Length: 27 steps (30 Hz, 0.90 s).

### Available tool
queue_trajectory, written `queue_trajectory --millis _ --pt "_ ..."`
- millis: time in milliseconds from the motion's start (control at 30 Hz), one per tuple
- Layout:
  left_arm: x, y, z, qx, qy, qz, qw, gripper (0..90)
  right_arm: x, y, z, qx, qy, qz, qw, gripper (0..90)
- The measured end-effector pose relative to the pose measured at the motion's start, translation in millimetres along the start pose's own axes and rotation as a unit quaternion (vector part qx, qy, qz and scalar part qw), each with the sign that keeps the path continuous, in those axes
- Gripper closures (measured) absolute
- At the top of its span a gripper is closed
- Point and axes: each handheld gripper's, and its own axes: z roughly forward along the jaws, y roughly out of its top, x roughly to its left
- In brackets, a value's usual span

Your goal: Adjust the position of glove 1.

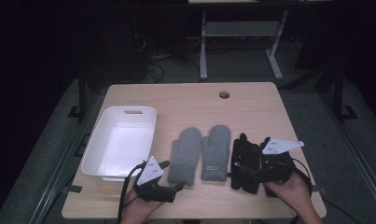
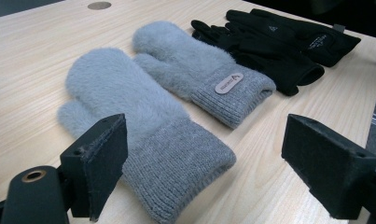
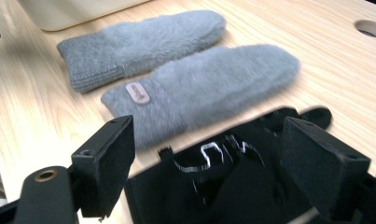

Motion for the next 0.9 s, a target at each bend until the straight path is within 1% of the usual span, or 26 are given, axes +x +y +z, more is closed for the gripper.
queue_trajectory --millis 100,133,167,200,233,300,333,367,400,433,500,567,633,667,700,767,900 --pt "0.6 -0.1 -0.5 0.001 0.001 0.0 1.0 14.2 0.4 12.6 10.6 0.008 0.014 -0.013 0.9998 19.4" --pt "0.6 -0.1 -0.5 0.001 0.001 0.0 1.0 14.2 0.4 12.6 10.6 0.008 0.014 -0.013 0.9998 19.4" --pt "0.8 0.0 -0.6 0.0 0.001 0.0 1.0 14.2 1.7 21.0 17.9 0.019 0.019 -0.022 0.9994 19.8" --pt "0.8 0.0 -0.7 0.0 0.002 0.0 1.0 14.2 1.7 21.0 17.9 0.019 0.019 -0.022 0.9994 19.8" --pt "1.1 0.0 -0.8 -0.001 0.002 0.0 1.0 14.2 2.2 27.6 24.4 0.029 0.024 -0.027 0.9989 19.8" --pt "1.7 0.0 -1.4 0.0 0.003 0.001 1.0 14.2 1.7 32.4 29.9 0.037 0.027 -0.031 0.9985 20.1" --pt "1.7 0.0 -1.4 0.0 0.003 0.001 1.0 14.2 1.7 32.4 29.9 0.037 0.027 -0.031 0.9985 20.1" --pt "1.8 -0.1 -2.0 0.0 0.005 -0.001 1.0 14.2 0.6 36.8 35.3 0.042 0.033 -0.033 0.9981 21.2" --pt "1.8 -0.1 -2.0 0.0 0.005 -0.001 1.0 14.2 0.6 36.8 35.3 0.042 0.033 -0.033 0.9981 21.2" --pt "1.9 -0.5 -2.6 -0.003 0.004 -0.003 1.0 14.2 0.0 40.8 41.0 0.05 0.036 -0.031 0.9976 21.2" --pt "1.9 -0.5 -2.8 -0.003 0.005 -0.003 1.0 14.2 -0.4 42.0 42.9 0.053 0.037 -0.032 0.9974 21.2" --pt "1.7 -0.1 -2.9 0.001 0.004 -0.002 1.0 14.2 -1.4 47.5 51.4 0.068 0.04 -0.034 0.9963 21.2" --pt "1.6 -0.1 -2.7 0.001 0.004 -0.001 1.0 14.2 -2.2 50.2 56.3 0.072 0.042 -0.034 0.9959 21.3" --pt "1.6 0.0 -2.4 0.001 0.004 0.0 1.0 14.2 -2.2 50.2 56.3 0.072 0.042 -0.034 0.9959 21.3" --pt "1.4 -0.3 -2.0 0.0 0.004 0.0 1.0 14.2 -3.3 52.3 62.7 0.08 0.045 -0.032 0.9953 21.6" --pt "1.3 -0.4 -1.9 0.001 0.004 -0.001 1.0 14.2 -4.3 52.7 65.4 0.083 0.045 -0.034 0.995 21.7" --pt "1.3 -0.5 -1.2 0.002 0.003 0.001 1.0 14.2 -8.1 55.2 79.1 0.101 0.044 -0.036 0.9932 22.0"
